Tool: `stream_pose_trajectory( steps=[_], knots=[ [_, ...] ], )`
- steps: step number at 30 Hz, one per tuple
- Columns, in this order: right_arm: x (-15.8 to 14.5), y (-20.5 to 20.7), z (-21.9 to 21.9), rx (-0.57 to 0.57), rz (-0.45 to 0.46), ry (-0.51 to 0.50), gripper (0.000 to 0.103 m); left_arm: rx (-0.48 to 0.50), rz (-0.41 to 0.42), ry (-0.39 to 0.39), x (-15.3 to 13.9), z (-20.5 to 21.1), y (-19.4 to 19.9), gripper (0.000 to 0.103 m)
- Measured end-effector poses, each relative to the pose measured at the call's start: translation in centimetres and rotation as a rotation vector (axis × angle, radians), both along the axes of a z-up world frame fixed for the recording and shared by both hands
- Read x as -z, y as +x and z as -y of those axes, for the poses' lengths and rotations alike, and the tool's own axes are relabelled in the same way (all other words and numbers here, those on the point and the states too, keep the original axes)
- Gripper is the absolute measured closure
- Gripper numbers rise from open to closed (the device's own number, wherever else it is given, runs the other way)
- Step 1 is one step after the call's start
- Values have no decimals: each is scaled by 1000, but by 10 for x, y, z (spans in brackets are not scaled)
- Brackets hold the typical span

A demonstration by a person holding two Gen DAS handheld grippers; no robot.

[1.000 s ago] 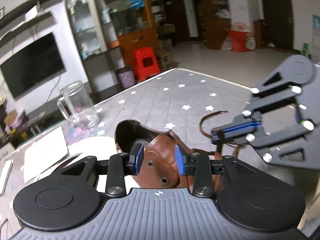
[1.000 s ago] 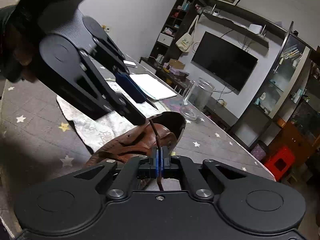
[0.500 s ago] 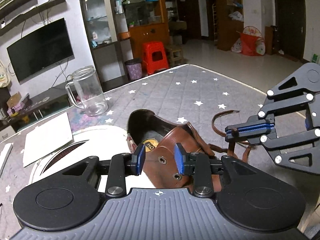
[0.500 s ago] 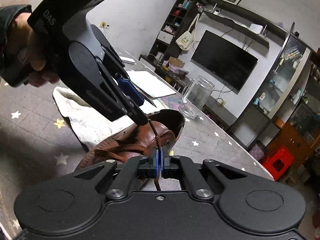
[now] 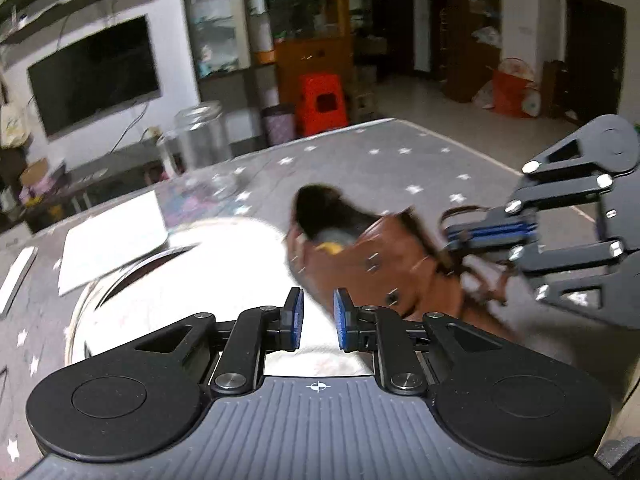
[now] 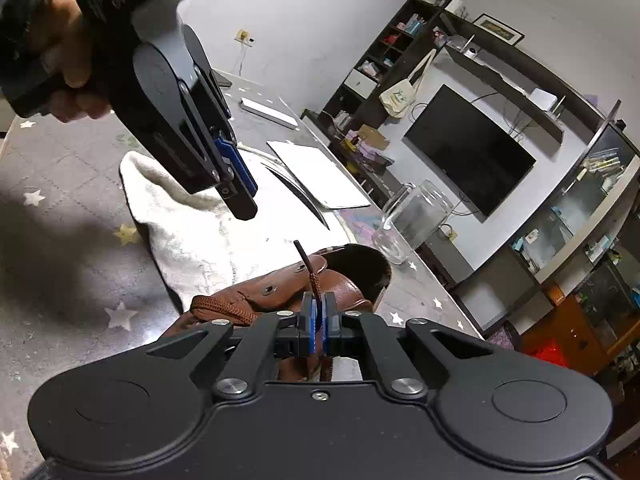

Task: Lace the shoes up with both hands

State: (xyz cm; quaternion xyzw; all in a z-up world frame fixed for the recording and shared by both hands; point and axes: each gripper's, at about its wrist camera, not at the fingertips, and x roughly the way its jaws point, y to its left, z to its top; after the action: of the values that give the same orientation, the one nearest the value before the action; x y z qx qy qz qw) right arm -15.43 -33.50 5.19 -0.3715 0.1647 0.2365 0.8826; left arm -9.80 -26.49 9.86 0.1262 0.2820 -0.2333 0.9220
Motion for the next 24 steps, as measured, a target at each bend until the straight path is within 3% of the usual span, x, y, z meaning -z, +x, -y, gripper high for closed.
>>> stream_pose_trajectory(
  steps=[4,14,24],
  knots=[
    [0,-1,6,18,-9,-2,101,6,4,-26,-2,19,4,71],
    [-1,-1,15,46,-9,1,101,-23,-42,-35,1,42,20,70],
    [0,-2,6,15,2,-23,101,-35,-85,-112,3,9,21,73]
  ],
)
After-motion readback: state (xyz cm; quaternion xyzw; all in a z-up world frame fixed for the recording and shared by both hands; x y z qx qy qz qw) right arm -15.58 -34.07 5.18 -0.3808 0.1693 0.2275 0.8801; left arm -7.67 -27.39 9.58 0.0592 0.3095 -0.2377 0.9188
